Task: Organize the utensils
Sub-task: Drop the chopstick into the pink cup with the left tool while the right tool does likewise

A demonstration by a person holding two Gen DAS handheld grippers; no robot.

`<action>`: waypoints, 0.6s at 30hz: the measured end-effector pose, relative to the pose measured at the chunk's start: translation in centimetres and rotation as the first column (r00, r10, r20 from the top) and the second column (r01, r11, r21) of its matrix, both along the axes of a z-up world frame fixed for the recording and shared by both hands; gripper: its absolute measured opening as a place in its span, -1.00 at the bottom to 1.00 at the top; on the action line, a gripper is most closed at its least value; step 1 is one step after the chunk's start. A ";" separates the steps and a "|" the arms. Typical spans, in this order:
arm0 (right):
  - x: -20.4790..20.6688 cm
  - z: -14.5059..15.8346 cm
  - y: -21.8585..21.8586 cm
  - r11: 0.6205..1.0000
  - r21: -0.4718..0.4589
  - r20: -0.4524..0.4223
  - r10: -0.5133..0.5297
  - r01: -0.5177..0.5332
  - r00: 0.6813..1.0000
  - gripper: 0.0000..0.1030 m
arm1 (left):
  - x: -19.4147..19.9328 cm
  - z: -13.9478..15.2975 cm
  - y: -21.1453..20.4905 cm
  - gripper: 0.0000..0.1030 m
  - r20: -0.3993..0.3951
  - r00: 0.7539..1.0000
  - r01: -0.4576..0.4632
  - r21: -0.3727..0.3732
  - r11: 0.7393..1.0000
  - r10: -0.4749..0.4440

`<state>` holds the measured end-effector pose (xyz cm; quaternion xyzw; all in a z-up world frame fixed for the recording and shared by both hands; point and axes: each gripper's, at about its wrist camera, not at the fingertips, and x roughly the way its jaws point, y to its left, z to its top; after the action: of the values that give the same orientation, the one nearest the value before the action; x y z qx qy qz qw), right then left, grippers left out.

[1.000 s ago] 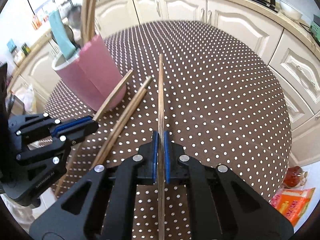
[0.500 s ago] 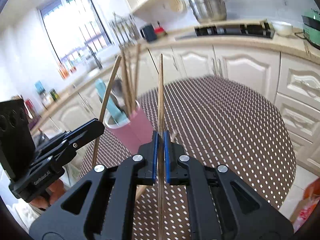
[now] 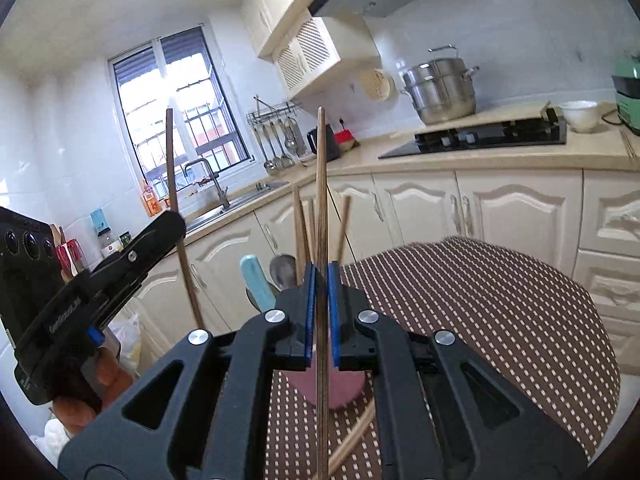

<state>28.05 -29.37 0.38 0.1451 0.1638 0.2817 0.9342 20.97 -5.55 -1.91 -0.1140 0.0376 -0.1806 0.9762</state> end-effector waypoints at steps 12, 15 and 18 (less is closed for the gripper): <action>3.8 1.8 3.0 0.999 0.055 0.141 -0.006 -0.002 0.990 -0.87 | 1.0 1.7 1.6 -0.88 0.144 0.979 -0.138 -0.049 0.989 0.144; 4.6 1.4 3.5 0.997 0.073 0.143 -0.006 -0.004 0.990 -0.87 | 1.6 1.8 1.7 -0.88 0.166 0.971 -0.165 -0.058 0.985 0.173; 5.1 1.1 4.1 0.996 0.085 0.161 -0.017 0.004 0.987 -0.87 | 2.4 1.5 1.8 -0.88 0.161 0.970 -0.176 -0.064 0.982 0.185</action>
<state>33.13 -25.24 1.50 0.1618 0.0748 0.2942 0.9390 23.35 -3.73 -0.38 -0.1258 -0.0587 -0.1007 0.9852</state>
